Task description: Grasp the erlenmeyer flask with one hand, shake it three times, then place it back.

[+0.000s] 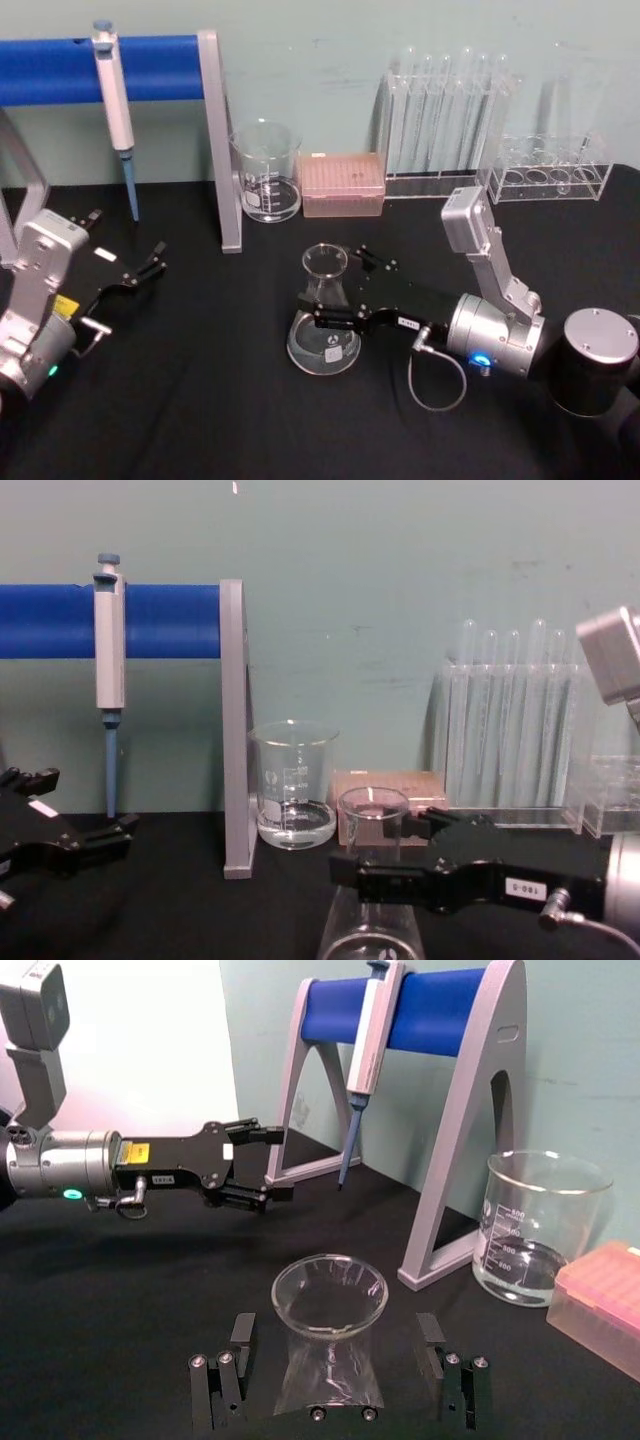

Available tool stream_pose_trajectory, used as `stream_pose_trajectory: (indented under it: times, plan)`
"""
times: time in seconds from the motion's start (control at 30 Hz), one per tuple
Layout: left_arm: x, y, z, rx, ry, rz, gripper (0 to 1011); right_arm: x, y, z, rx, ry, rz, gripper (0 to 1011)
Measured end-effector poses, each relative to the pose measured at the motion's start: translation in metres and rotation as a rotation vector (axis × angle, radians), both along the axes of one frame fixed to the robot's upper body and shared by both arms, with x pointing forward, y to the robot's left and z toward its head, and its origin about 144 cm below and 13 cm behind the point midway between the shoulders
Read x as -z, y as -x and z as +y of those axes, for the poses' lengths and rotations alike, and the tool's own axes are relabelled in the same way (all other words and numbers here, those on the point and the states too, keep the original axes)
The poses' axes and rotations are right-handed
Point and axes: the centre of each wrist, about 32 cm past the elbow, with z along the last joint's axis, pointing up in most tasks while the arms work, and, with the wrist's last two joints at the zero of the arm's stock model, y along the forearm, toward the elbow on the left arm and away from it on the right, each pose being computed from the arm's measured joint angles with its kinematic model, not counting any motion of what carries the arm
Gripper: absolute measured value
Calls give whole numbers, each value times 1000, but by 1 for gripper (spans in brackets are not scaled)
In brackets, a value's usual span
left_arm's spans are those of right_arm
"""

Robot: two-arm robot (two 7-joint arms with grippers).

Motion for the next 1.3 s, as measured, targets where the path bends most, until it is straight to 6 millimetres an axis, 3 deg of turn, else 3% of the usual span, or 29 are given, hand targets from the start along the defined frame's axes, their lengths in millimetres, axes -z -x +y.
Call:
stream_pose_trajectory:
  times: [0.4,0.83,1.3]
  plan:
    - [0,0,0,0,0,0,1001,-8,15,-11,5,33,15,1000]
    - [0,0,0,0,0,0,1001,-18,36,-44,115,62,48,1000]
    - [0,0,0,0,0,0,1001,-32,19,-51,331,40,-54,1000]
